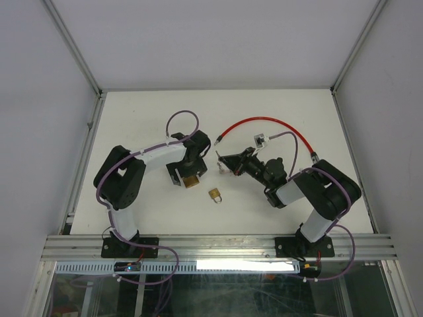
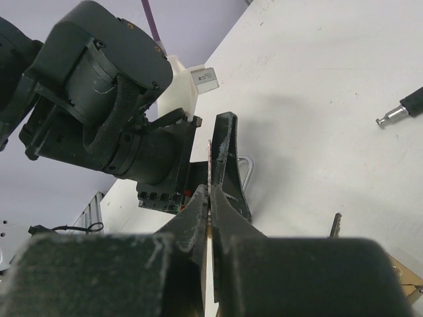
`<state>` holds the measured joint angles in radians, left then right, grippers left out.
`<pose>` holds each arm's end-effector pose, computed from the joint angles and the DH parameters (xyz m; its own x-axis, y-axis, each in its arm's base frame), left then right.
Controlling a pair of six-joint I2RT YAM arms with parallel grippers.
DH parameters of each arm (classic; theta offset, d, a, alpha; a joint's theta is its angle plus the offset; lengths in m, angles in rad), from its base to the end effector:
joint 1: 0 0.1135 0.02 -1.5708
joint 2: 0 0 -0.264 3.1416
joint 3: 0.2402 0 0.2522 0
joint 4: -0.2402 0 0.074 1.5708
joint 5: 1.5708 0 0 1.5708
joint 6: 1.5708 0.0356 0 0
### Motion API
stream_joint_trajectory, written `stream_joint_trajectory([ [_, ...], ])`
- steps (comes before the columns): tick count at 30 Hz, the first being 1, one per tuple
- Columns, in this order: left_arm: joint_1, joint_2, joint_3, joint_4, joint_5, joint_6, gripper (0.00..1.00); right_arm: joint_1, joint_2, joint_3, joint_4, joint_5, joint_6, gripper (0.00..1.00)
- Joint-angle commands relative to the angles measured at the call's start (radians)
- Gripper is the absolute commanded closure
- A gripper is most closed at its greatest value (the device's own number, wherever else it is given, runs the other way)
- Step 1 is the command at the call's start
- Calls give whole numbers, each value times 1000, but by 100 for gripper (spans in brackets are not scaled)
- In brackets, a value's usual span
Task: Unlock with the key
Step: Pick up the lock from the center of the board.
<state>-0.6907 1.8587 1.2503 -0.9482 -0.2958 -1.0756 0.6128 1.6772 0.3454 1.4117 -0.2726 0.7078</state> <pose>0.2624 -0.2034 0.1678 -0.8997 -0.3483 -0.2632 -0.3900 0.9121 0.1260 0.2172 0.1644 0.1609 -0.4533 0.4467 -0.7713 -0.6301 0.4515 0.6318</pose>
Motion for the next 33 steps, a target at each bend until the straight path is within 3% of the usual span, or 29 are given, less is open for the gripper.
stream_joint_trajectory([
  [1,24,-55,-56,78,73,-19,14,-3,-55,-5,23,23,-34,100],
  [8,30,-60,-101,113,97,-14,28,-4,-59,-7,21,25,-38,100],
  [15,40,-107,-140,144,96,-26,51,-3,-77,-6,-2,15,-45,100],
  [19,50,-202,-197,220,110,-39,70,-1,-101,8,-49,-20,-47,100],
  [22,63,-293,-234,280,115,-36,79,7,-125,22,-110,-44,-39,100],
  [33,154,-585,-320,486,160,17,92,137,-128,107,-272,-48,-21,100],
])
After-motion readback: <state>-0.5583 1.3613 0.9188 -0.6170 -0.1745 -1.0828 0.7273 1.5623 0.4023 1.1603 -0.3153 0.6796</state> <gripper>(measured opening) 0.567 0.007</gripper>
